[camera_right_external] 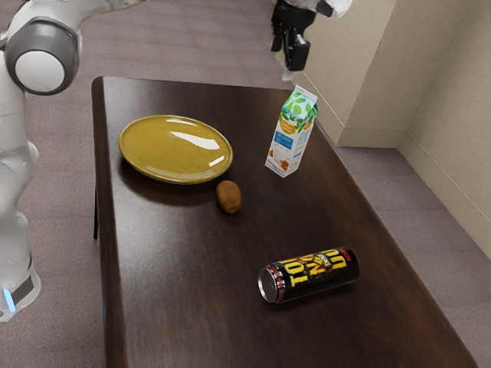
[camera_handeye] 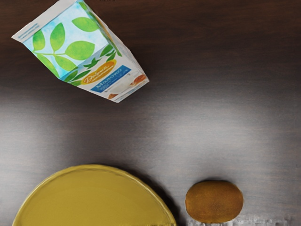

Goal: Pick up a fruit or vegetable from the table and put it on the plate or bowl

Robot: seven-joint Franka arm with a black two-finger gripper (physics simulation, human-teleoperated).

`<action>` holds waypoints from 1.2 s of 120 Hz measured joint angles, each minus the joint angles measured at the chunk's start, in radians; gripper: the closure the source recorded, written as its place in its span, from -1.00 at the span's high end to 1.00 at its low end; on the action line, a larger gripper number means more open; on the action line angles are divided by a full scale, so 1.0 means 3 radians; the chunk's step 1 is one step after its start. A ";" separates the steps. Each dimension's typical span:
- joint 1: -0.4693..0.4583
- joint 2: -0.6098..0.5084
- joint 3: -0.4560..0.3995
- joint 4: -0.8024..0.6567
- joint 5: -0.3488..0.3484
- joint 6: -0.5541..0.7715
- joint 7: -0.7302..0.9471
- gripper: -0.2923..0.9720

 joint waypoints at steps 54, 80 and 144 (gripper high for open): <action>-0.0483 0.0153 -0.0054 -0.0443 0.0042 -0.0179 0.0004 0.54; -0.0458 0.0340 -0.0019 -0.0518 -0.0591 -0.0125 -0.0420 0.54; -0.0215 -0.0926 -0.0060 -0.2655 -0.1012 0.0968 -0.1970 0.54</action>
